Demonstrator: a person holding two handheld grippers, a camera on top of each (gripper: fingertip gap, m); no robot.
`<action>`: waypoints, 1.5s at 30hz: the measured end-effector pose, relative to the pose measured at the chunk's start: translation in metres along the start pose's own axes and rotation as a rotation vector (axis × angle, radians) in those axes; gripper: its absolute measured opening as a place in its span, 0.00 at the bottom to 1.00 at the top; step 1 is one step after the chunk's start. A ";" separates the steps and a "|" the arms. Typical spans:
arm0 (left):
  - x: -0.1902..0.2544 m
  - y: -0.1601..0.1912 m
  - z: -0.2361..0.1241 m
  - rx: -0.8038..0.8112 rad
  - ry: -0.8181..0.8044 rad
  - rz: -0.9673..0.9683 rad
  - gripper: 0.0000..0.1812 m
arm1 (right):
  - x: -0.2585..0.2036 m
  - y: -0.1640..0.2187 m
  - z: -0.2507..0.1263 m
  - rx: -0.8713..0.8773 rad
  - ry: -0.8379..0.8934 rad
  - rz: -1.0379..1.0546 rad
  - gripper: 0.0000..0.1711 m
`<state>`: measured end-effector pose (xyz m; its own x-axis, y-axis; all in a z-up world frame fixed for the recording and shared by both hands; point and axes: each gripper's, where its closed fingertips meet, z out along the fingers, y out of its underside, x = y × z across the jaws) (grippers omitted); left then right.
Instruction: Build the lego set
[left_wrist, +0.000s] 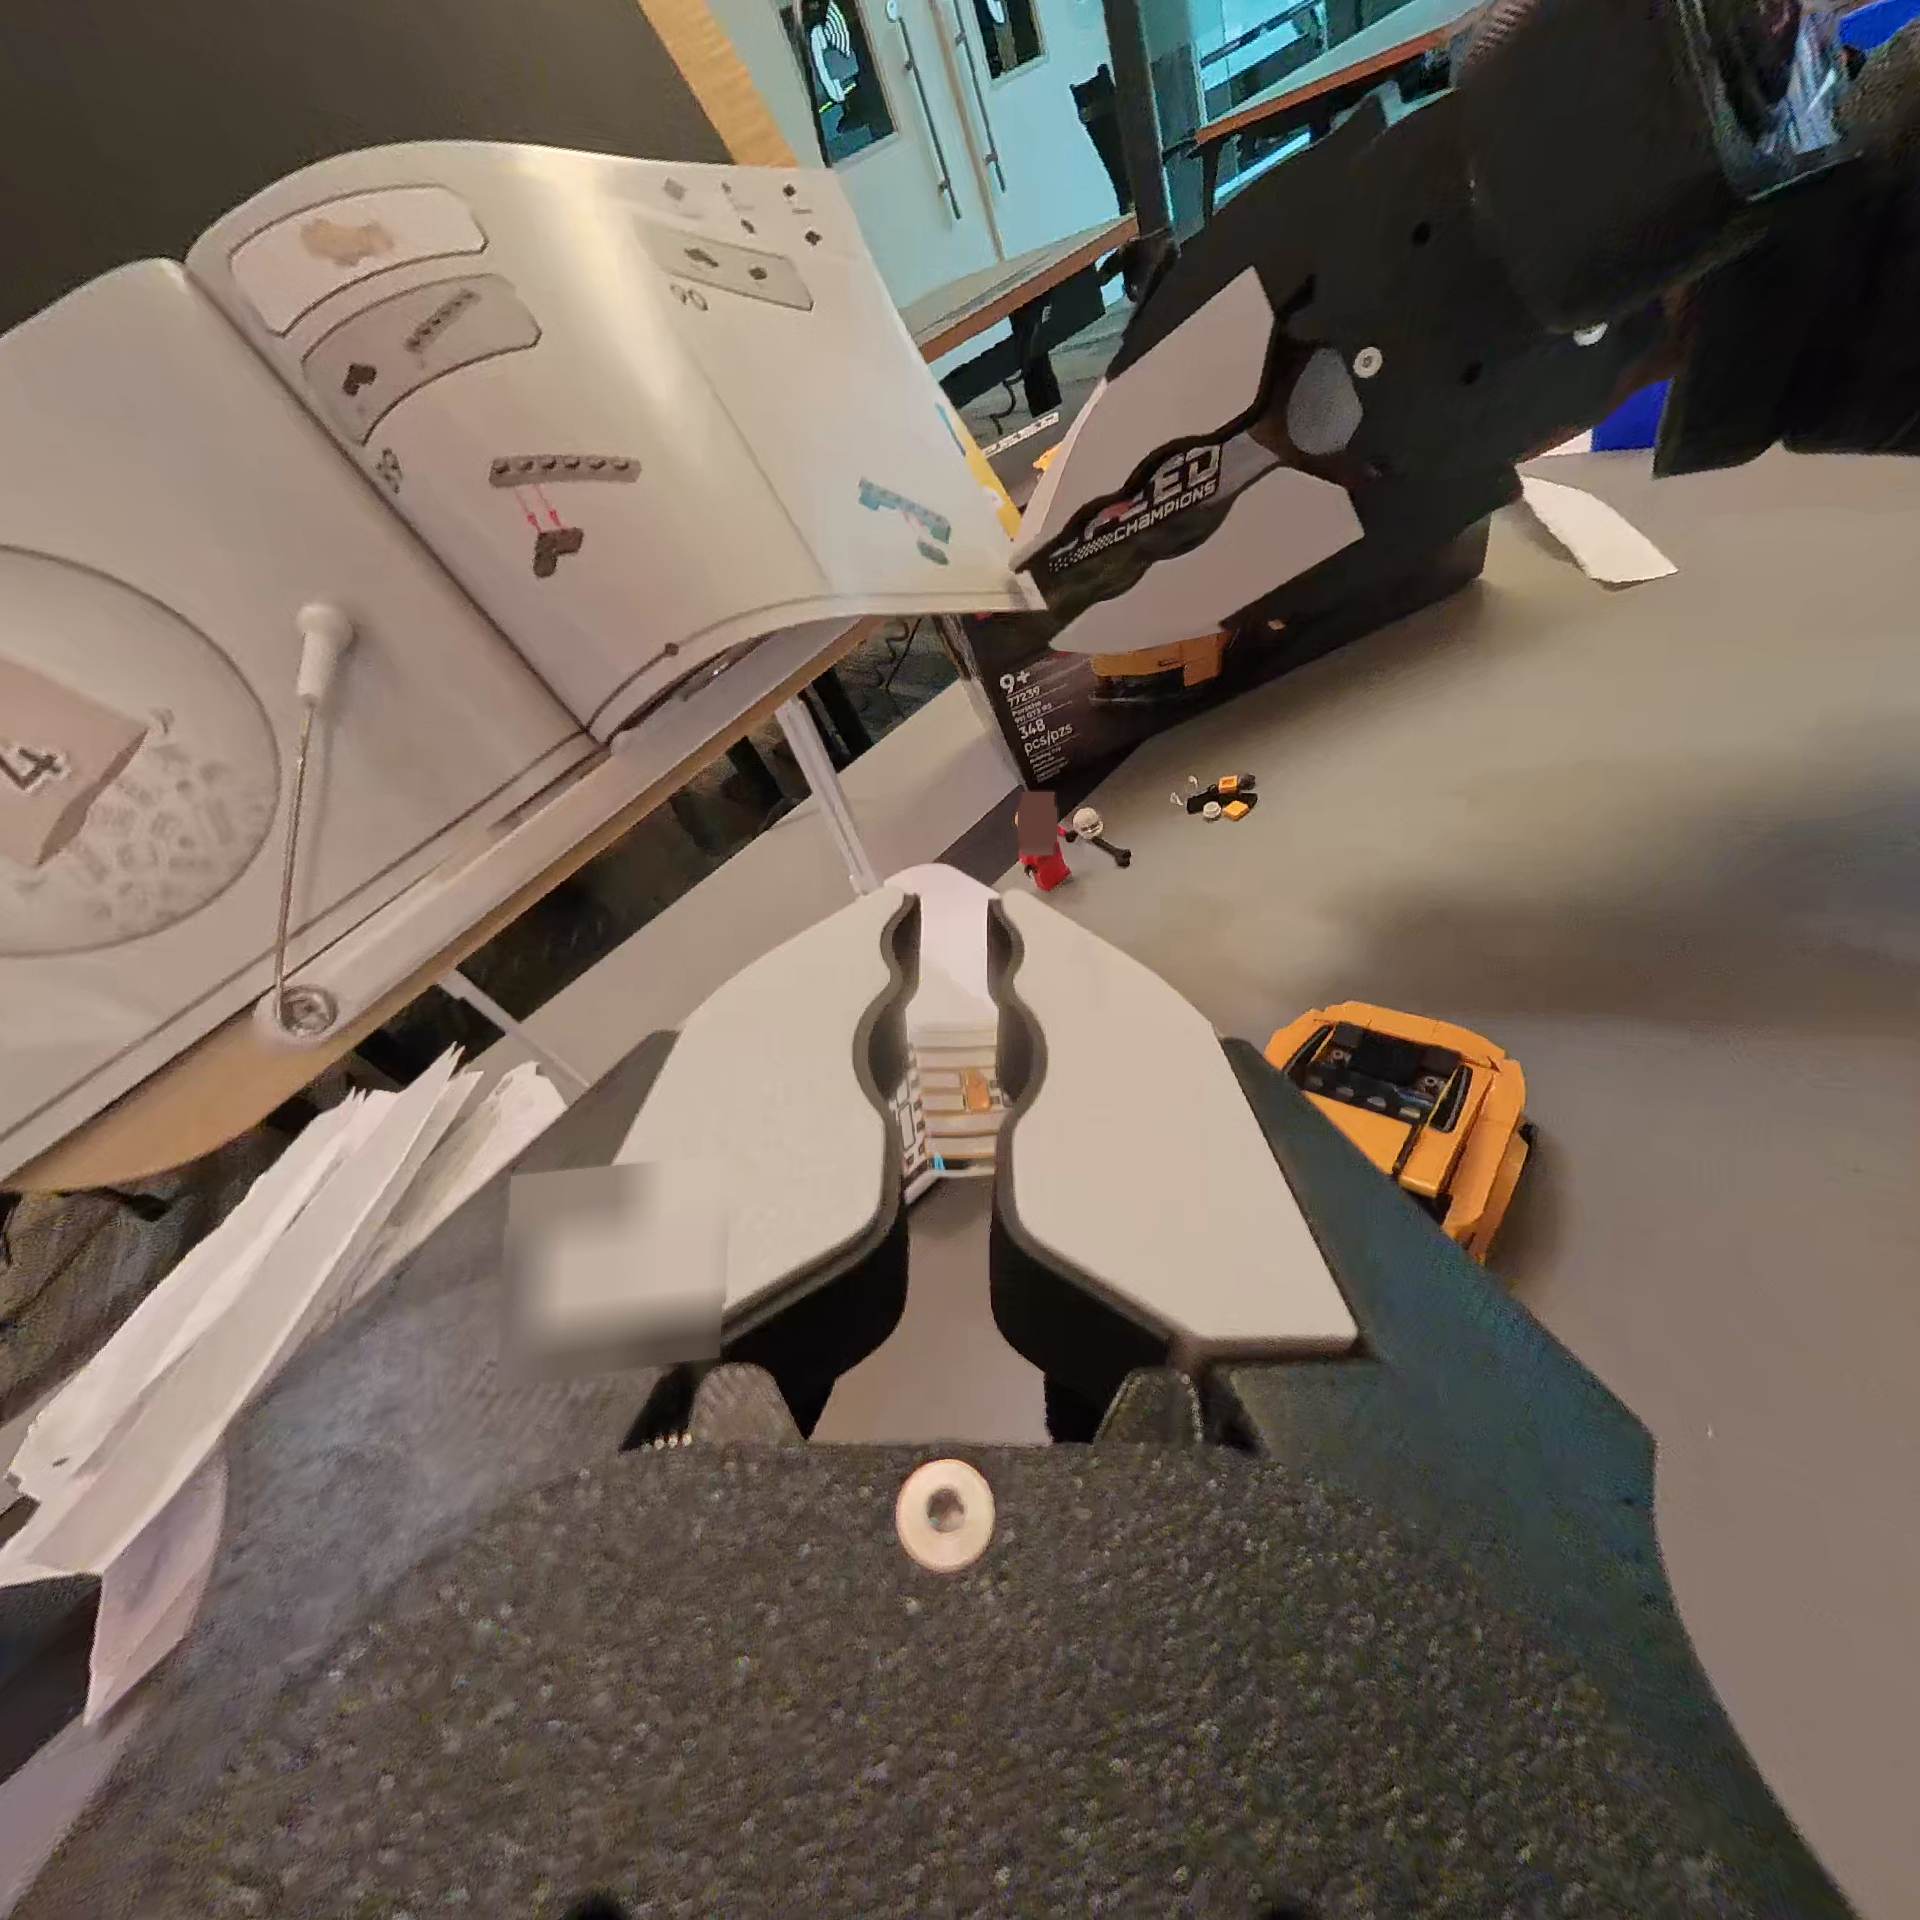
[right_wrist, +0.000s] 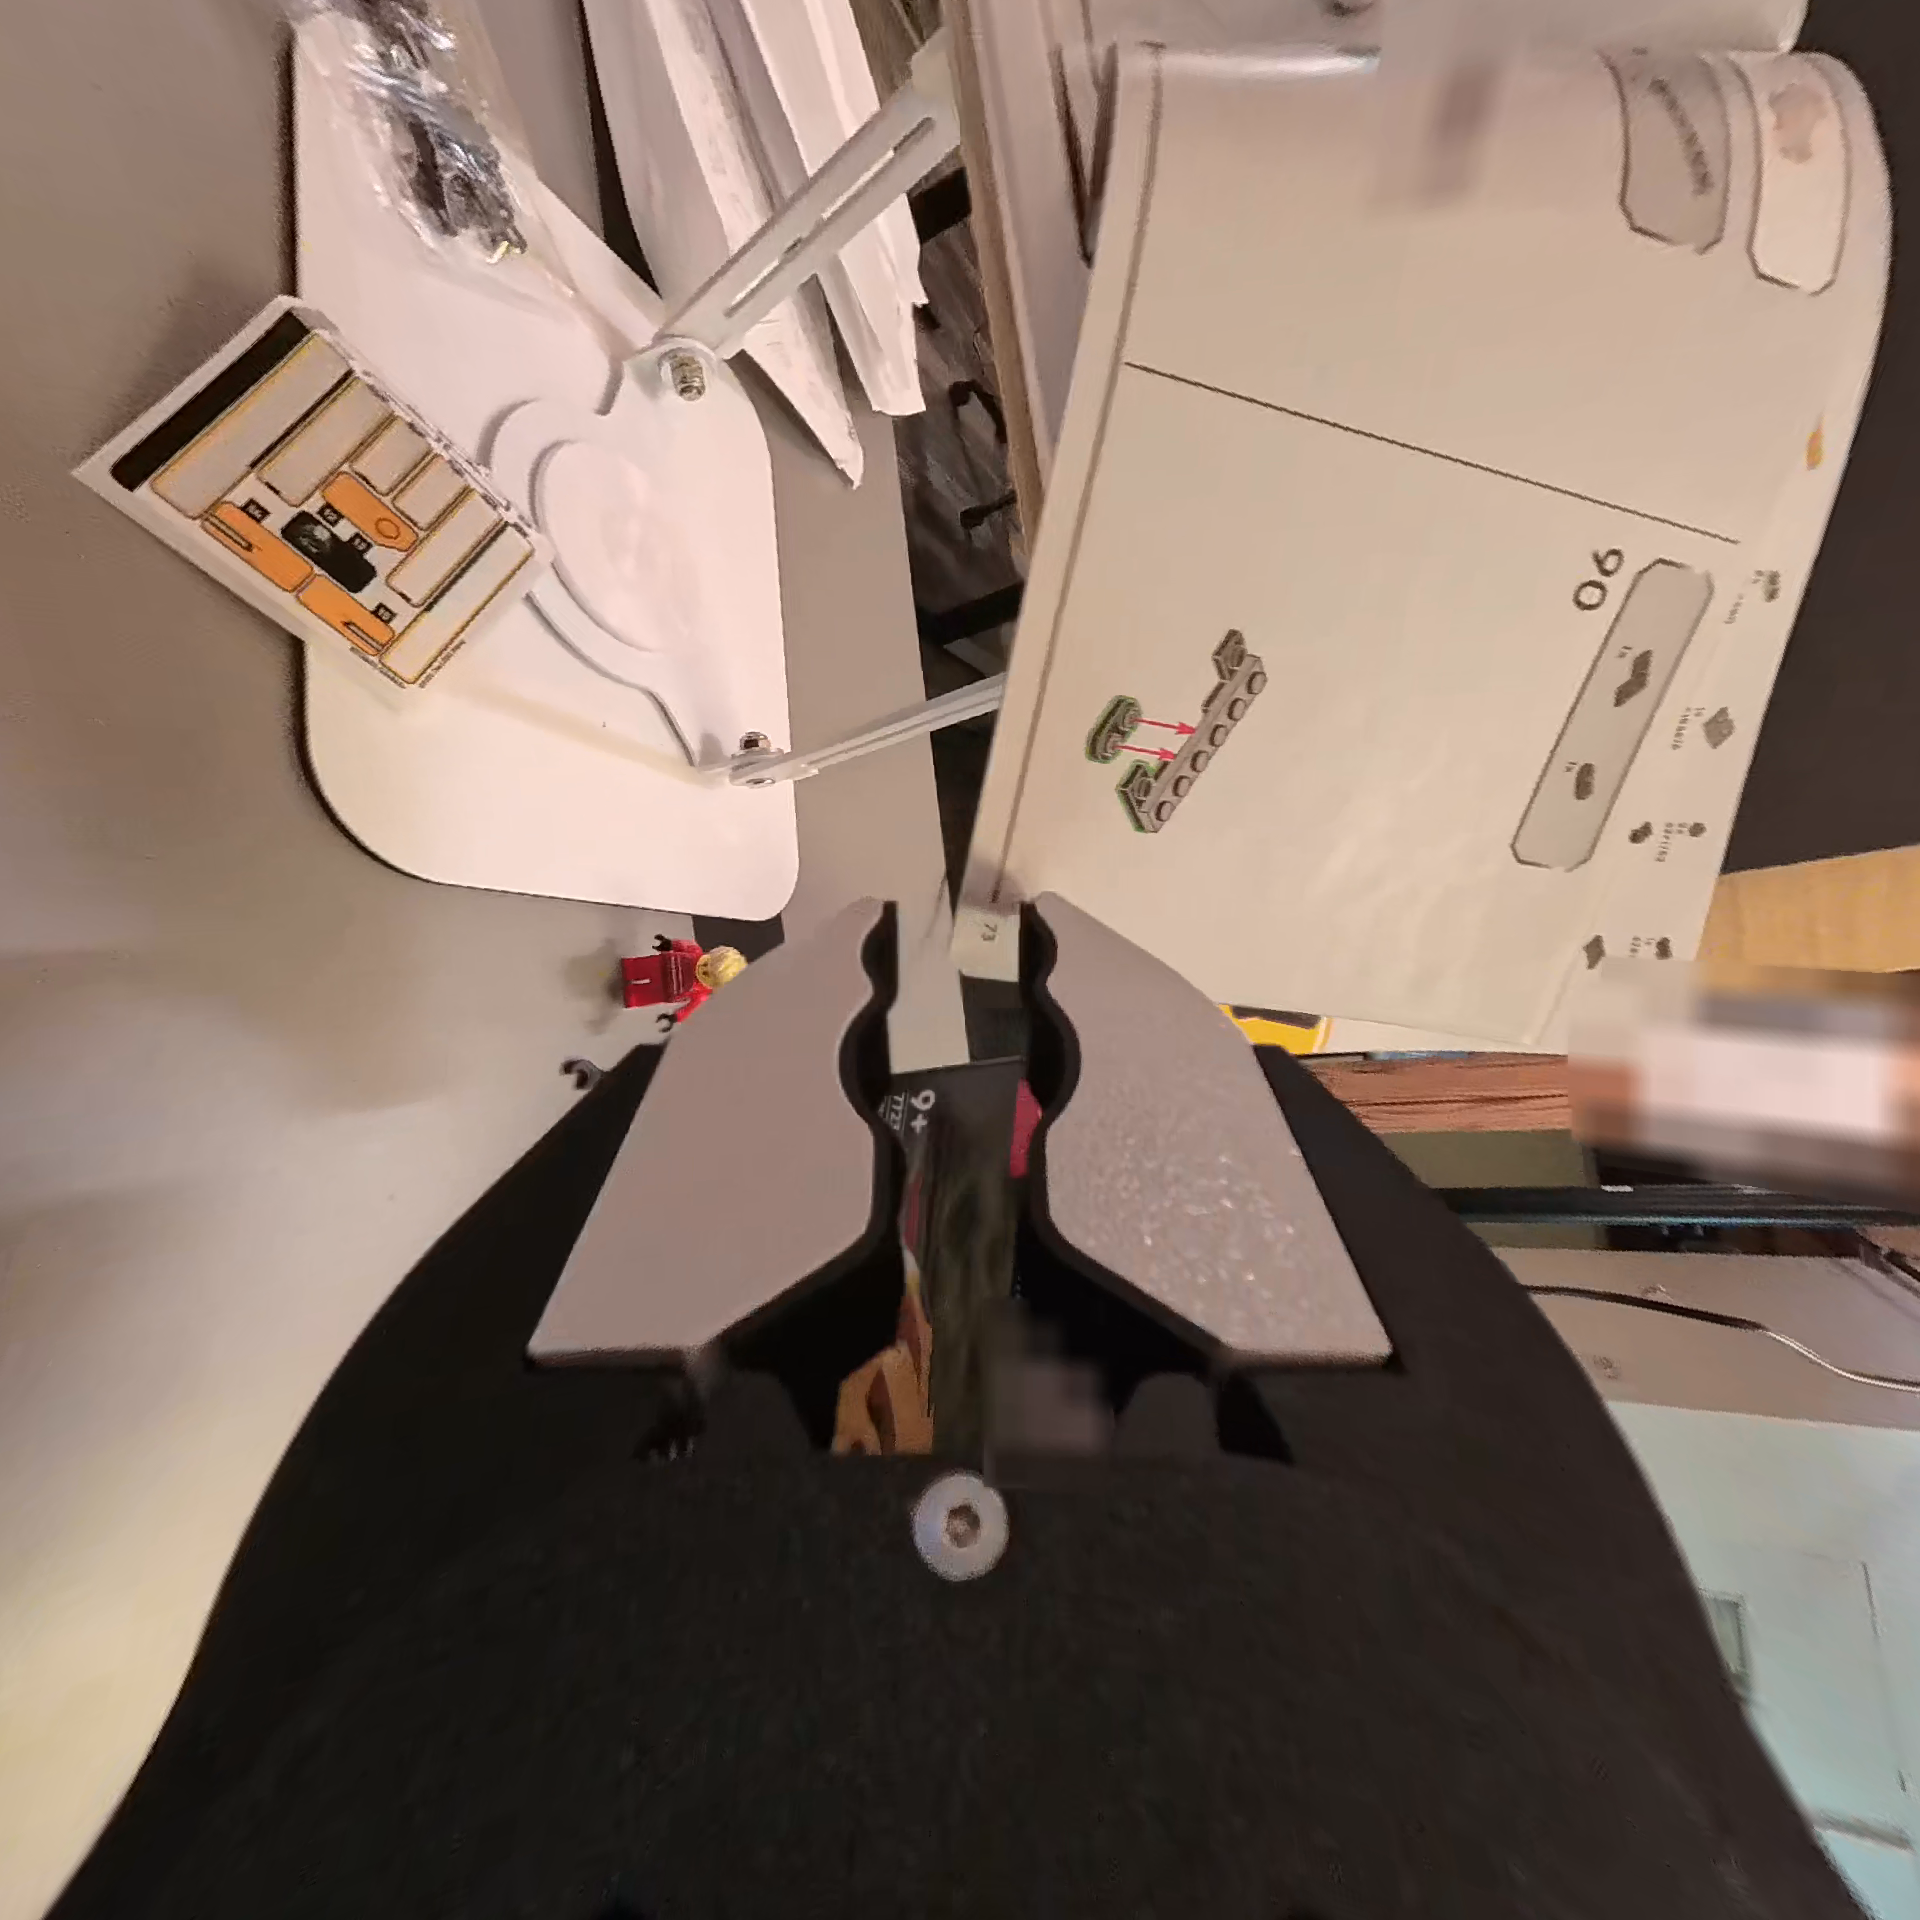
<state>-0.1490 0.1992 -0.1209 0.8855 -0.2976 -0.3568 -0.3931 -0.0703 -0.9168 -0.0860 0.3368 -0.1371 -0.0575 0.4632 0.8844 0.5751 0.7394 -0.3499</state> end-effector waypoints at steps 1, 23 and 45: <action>-0.001 0.001 -0.002 0.002 0.002 -0.008 0.06 | 0.000 0.000 0.001 -0.004 0.010 -0.009 0.13; -0.004 0.007 -0.013 0.038 0.050 -0.055 0.06 | 0.007 -0.004 -0.020 -0.048 -0.319 0.236 0.00; 0.019 0.014 -0.007 0.013 0.123 -0.040 0.06 | 0.008 -0.012 -0.030 -0.115 -0.632 0.518 0.00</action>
<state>-0.1398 0.1863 -0.1392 0.8631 -0.4091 -0.2961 -0.3540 -0.0719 -0.9325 -0.0687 0.3164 -0.1167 -0.1911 0.9446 0.2670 0.7328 0.3182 -0.6014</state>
